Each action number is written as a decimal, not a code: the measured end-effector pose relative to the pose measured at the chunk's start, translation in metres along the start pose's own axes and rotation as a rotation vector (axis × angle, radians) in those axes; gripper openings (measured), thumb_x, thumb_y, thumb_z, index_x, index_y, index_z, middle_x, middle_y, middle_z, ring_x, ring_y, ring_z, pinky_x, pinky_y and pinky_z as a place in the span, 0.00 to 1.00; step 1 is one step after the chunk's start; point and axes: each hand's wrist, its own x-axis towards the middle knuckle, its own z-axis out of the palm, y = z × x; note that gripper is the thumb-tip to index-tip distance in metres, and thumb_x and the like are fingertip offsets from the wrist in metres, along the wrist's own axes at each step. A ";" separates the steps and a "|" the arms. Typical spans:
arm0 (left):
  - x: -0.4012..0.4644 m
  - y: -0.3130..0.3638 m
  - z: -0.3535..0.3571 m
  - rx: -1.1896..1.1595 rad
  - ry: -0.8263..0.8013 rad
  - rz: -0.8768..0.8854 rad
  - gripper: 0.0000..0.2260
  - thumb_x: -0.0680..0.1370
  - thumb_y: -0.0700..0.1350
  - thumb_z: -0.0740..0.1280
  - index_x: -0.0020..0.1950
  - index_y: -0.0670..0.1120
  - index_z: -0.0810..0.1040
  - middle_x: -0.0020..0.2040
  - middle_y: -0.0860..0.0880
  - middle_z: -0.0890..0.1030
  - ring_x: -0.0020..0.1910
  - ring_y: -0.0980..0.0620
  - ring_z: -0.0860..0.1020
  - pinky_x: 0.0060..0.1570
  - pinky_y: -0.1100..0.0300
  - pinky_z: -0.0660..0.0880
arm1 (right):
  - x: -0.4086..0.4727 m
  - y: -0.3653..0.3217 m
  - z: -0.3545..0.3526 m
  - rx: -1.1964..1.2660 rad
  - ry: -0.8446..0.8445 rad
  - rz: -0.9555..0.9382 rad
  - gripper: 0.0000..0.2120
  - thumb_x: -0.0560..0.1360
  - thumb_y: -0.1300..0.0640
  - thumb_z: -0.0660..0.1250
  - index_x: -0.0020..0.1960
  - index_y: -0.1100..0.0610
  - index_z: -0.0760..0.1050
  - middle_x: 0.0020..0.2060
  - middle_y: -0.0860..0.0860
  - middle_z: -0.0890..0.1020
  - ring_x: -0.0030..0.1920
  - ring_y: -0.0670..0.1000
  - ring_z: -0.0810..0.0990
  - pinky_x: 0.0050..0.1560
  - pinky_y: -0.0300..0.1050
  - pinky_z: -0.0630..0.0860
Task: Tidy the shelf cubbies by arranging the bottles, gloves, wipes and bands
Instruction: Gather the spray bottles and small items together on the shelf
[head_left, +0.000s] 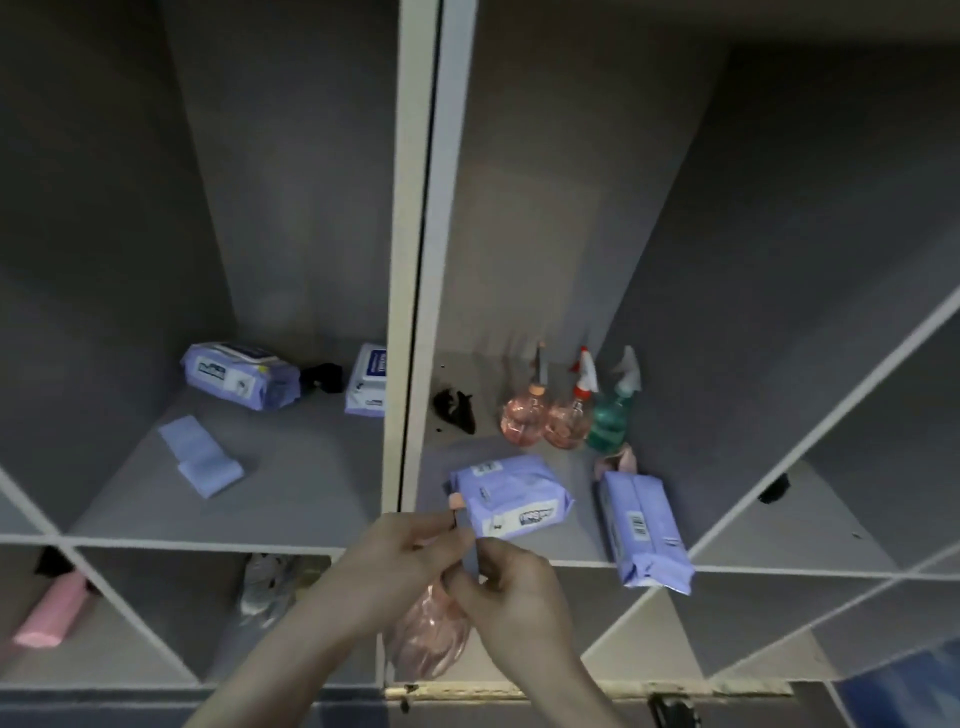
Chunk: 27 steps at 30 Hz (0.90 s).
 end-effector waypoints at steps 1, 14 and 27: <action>0.004 0.003 0.013 0.007 0.008 0.018 0.11 0.75 0.54 0.68 0.51 0.51 0.84 0.40 0.54 0.84 0.33 0.62 0.77 0.37 0.66 0.74 | 0.000 0.004 -0.012 0.016 0.004 -0.003 0.04 0.69 0.50 0.68 0.37 0.49 0.79 0.35 0.46 0.84 0.34 0.45 0.82 0.36 0.40 0.74; 0.136 0.089 0.058 -0.201 0.216 0.165 0.08 0.80 0.39 0.64 0.55 0.42 0.81 0.37 0.47 0.81 0.24 0.63 0.76 0.22 0.70 0.71 | 0.147 0.015 -0.085 0.192 0.152 -0.046 0.09 0.64 0.47 0.66 0.39 0.49 0.80 0.35 0.53 0.85 0.39 0.57 0.85 0.45 0.61 0.80; 0.318 0.065 0.021 -0.174 0.392 -0.036 0.08 0.80 0.38 0.60 0.46 0.44 0.78 0.45 0.45 0.78 0.38 0.50 0.76 0.33 0.69 0.74 | 0.294 0.035 -0.072 0.187 0.039 0.188 0.08 0.73 0.60 0.68 0.50 0.60 0.81 0.43 0.57 0.83 0.45 0.56 0.83 0.49 0.46 0.79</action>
